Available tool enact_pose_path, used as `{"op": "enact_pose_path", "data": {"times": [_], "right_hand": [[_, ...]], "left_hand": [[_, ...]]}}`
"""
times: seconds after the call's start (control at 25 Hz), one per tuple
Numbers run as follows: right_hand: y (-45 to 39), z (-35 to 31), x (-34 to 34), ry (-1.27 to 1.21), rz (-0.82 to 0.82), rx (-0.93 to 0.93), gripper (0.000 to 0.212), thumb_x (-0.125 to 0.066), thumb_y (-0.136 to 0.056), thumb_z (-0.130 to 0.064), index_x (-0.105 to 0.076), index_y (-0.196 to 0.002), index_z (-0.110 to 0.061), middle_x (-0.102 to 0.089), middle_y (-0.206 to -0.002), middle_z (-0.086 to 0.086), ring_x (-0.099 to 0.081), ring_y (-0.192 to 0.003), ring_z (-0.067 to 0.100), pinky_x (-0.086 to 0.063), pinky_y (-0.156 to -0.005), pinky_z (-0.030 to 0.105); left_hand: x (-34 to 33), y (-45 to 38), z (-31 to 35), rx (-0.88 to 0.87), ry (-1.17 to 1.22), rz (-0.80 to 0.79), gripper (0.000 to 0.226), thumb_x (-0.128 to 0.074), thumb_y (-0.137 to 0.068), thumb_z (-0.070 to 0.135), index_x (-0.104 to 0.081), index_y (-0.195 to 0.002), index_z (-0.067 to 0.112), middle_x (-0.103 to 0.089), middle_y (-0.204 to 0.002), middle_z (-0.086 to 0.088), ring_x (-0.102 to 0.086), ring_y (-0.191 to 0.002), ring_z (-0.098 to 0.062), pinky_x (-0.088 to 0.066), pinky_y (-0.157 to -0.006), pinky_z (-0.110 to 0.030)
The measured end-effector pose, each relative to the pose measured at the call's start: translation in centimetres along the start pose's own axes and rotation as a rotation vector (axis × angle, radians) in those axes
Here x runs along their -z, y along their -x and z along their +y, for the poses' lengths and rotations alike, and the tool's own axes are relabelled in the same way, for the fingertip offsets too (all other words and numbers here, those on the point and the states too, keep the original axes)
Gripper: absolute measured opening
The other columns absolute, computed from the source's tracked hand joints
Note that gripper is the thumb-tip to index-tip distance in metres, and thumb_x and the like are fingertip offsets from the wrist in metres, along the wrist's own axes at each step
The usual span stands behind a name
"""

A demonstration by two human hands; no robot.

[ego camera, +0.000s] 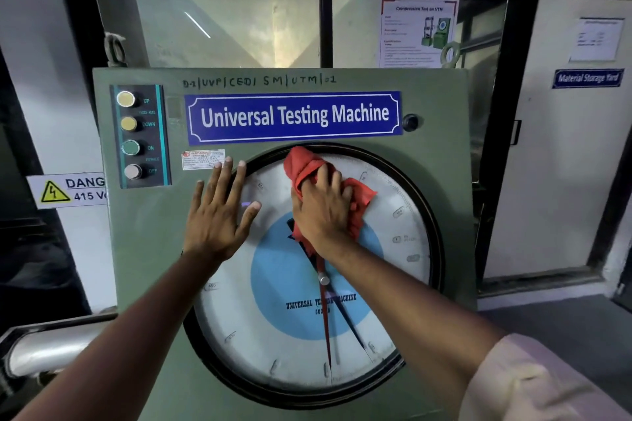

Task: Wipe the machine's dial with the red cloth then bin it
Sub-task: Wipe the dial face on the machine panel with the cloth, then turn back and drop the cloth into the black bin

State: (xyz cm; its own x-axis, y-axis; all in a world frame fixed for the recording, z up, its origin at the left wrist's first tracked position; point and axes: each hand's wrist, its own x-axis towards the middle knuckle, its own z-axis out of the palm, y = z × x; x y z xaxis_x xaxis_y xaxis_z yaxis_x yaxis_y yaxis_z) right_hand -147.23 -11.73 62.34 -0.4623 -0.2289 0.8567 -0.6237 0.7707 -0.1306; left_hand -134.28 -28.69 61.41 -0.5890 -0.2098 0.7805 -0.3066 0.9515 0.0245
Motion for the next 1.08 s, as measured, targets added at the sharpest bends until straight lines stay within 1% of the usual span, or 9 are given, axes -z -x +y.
{"op": "enact_pose_path", "data": {"times": [0.2,0.32,0.4,0.52,0.64,0.76,0.88,0.96,1.08], "right_hand": [[-0.5,-0.3,0.7,0.029,-0.075,0.235,0.027,-0.063,-0.093,-0.046,-0.072,-0.104,-0.024,-0.056,-0.125,0.008,-0.054,-0.111,0.033,-0.047,-0.085,0.049],[-1.0,0.4,1.3,-0.046,-0.054,0.155,0.037,-0.050,-0.099,-0.047,-0.071,-0.106,-0.018,-0.057,-0.122,0.010,-0.056,-0.109,0.032,-0.048,-0.086,0.048],[-1.3,0.8,2.0,-0.112,-0.027,0.059,0.046,-0.043,-0.100,-0.050,-0.072,-0.099,-0.015,-0.059,-0.116,0.010,-0.056,-0.106,0.033,-0.047,-0.087,0.048],[-1.2,1.4,3.4,-0.121,0.018,0.074,0.052,-0.039,-0.099,-0.054,-0.073,-0.092,-0.015,-0.062,-0.112,0.010,-0.055,-0.104,0.033,-0.042,-0.089,0.050],[-0.4,0.5,5.5,-0.234,-0.014,0.120,0.052,-0.040,-0.101,-0.054,-0.072,-0.101,-0.014,-0.062,-0.120,0.013,-0.053,-0.110,0.034,-0.038,-0.096,0.053],[1.2,-2.5,6.9,-0.510,-0.195,0.166,0.057,-0.042,-0.103,-0.053,-0.068,-0.120,-0.006,-0.052,-0.142,0.021,-0.053,-0.120,0.043,-0.043,-0.102,0.053],[3.8,-7.6,7.9,-0.944,-0.385,0.117,0.061,-0.046,-0.104,-0.046,-0.046,-0.153,-0.010,-0.040,-0.160,0.017,-0.050,-0.136,0.037,-0.043,-0.112,0.045],[6.9,-12.1,9.3,-1.150,-0.498,0.156,0.059,-0.052,-0.106,-0.033,-0.037,-0.160,-0.014,-0.043,-0.161,0.013,-0.047,-0.143,0.029,-0.038,-0.118,0.039],[12.8,-19.2,11.1,-1.192,-0.720,0.300,0.055,-0.056,-0.105,-0.023,-0.042,-0.156,-0.005,-0.048,-0.156,0.018,-0.048,-0.144,0.031,-0.035,-0.121,0.035]], "left_hand": [[0.3,0.2,0.4,0.022,0.010,-0.035,0.075,-0.025,-0.104,0.062,-0.001,-0.167,0.031,-0.001,-0.176,0.001,-0.003,-0.162,-0.020,-0.012,-0.129,-0.051],[1.5,0.3,0.6,0.028,-0.005,-0.066,0.074,-0.024,-0.104,0.062,-0.003,-0.167,0.031,-0.003,-0.176,0.002,-0.005,-0.162,-0.020,-0.013,-0.129,-0.053],[2.6,0.5,0.7,0.036,-0.039,-0.078,0.074,-0.024,-0.104,0.062,-0.004,-0.167,0.030,-0.002,-0.176,0.002,-0.005,-0.162,-0.020,-0.012,-0.129,-0.053],[4.8,0.9,1.0,0.080,-0.076,-0.089,0.075,-0.025,-0.103,0.062,-0.007,-0.168,0.028,-0.004,-0.176,0.000,-0.005,-0.162,-0.023,-0.009,-0.129,-0.053],[8.1,2.3,1.4,0.126,-0.119,-0.079,0.077,-0.018,-0.101,0.065,-0.009,-0.168,0.027,-0.006,-0.176,-0.002,-0.005,-0.162,-0.024,-0.008,-0.129,-0.052],[12.0,5.4,1.1,0.177,-0.211,-0.077,0.076,-0.019,-0.103,0.066,-0.006,-0.168,0.029,-0.002,-0.176,-0.001,-0.005,-0.162,-0.025,-0.008,-0.129,-0.051],[16.4,10.6,0.0,0.262,-0.329,-0.104,0.075,-0.022,-0.104,0.065,-0.010,-0.167,0.028,-0.002,-0.176,-0.001,-0.007,-0.162,-0.024,-0.009,-0.129,-0.052],[20.2,15.6,-1.4,0.341,-0.407,-0.130,0.075,-0.023,-0.103,0.065,-0.014,-0.167,0.027,-0.006,-0.176,0.000,-0.010,-0.162,-0.024,-0.011,-0.129,-0.051],[26.7,24.0,-4.0,0.463,-0.526,-0.182,0.075,-0.026,-0.102,0.065,-0.017,-0.167,0.027,-0.009,-0.176,-0.001,-0.012,-0.162,-0.024,-0.012,-0.128,-0.052]]}}
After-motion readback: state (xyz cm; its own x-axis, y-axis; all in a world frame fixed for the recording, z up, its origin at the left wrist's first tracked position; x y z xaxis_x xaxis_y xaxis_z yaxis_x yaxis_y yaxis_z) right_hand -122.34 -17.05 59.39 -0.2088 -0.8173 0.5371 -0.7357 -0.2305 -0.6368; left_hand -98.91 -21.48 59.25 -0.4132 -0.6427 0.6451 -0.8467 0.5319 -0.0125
